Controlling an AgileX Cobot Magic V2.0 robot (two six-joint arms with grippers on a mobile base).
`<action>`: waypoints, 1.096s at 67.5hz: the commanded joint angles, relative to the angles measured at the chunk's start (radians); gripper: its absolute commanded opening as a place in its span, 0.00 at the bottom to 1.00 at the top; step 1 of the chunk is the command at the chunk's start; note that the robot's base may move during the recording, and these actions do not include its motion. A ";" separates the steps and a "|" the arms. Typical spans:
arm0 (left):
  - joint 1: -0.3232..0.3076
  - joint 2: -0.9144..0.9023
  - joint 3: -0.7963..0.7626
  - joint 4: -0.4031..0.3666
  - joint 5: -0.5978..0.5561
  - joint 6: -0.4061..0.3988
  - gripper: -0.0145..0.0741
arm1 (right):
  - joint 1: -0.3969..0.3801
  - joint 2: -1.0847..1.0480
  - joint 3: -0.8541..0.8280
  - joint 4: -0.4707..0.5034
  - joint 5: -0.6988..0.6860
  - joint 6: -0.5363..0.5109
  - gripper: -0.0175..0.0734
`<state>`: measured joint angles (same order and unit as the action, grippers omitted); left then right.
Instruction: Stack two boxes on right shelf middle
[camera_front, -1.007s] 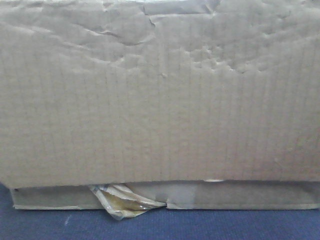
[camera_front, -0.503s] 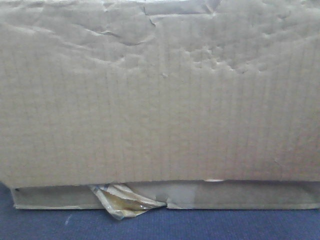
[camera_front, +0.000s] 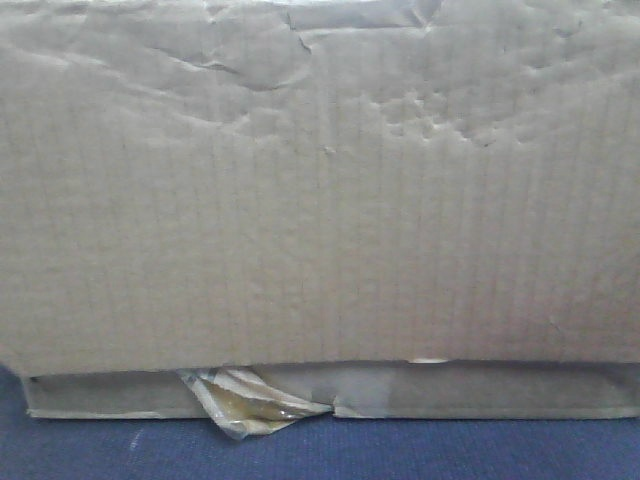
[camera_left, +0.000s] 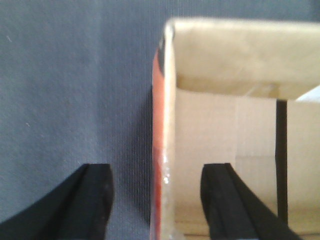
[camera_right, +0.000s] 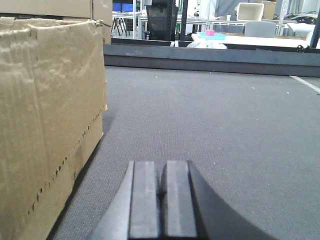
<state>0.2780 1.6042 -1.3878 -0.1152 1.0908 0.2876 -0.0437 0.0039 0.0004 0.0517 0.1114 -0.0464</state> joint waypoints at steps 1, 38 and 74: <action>0.002 0.005 0.000 -0.001 0.001 0.001 0.38 | -0.007 -0.004 0.000 0.000 -0.015 -0.007 0.01; 0.015 -0.068 -0.143 0.180 0.078 -0.136 0.04 | -0.007 -0.004 0.000 0.000 -0.015 -0.007 0.01; -0.042 -0.187 -0.628 -0.025 0.130 -0.399 0.04 | -0.007 -0.004 0.000 0.000 -0.015 -0.007 0.01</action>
<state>0.2695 1.4318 -1.9652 -0.1029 1.2293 -0.0380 -0.0437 0.0039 0.0004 0.0517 0.1114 -0.0464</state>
